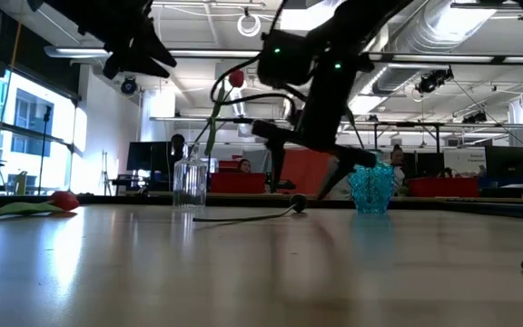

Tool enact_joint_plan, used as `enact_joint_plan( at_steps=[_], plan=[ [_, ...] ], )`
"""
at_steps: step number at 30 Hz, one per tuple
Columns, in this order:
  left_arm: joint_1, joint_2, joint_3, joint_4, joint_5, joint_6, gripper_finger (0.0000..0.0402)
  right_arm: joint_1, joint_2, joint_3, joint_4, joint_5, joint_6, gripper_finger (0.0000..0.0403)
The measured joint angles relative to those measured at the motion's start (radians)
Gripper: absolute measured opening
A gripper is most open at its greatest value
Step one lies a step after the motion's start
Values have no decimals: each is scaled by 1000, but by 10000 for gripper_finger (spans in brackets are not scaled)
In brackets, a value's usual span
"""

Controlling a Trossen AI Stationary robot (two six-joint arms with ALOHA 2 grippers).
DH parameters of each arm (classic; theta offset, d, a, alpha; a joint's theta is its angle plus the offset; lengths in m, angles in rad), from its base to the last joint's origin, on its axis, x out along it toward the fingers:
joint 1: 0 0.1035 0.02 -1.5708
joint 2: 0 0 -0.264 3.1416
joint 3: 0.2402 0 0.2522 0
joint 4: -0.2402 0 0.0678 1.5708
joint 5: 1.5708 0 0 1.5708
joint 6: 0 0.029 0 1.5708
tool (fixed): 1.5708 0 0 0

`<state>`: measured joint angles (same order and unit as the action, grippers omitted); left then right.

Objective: Sort flowers into vase by color
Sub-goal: Put the top black flower into the blue vase

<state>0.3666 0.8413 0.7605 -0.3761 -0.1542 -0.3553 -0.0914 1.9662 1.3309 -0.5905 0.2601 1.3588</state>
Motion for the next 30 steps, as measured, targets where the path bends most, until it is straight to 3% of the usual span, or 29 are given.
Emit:
enact_joint_plan(
  at_steps=[9,14,21,24,28,30],
  plan=[
    [20,0,0,-6,14,18,145,-8,219,287,-257,16,6,310],
    [20,0,0,-6,37,19,145,-18,292,367,-374,23,26,274],
    [20,0,0,-9,71,36,145,-25,317,364,-356,21,10,196],
    [20,0,0,-16,71,43,145,-24,316,335,-339,30,14,135],
    [20,0,0,-24,71,55,145,-24,313,317,-334,36,6,24],
    [20,0,0,-24,71,54,145,-18,308,313,-331,41,-20,14]
  ],
)
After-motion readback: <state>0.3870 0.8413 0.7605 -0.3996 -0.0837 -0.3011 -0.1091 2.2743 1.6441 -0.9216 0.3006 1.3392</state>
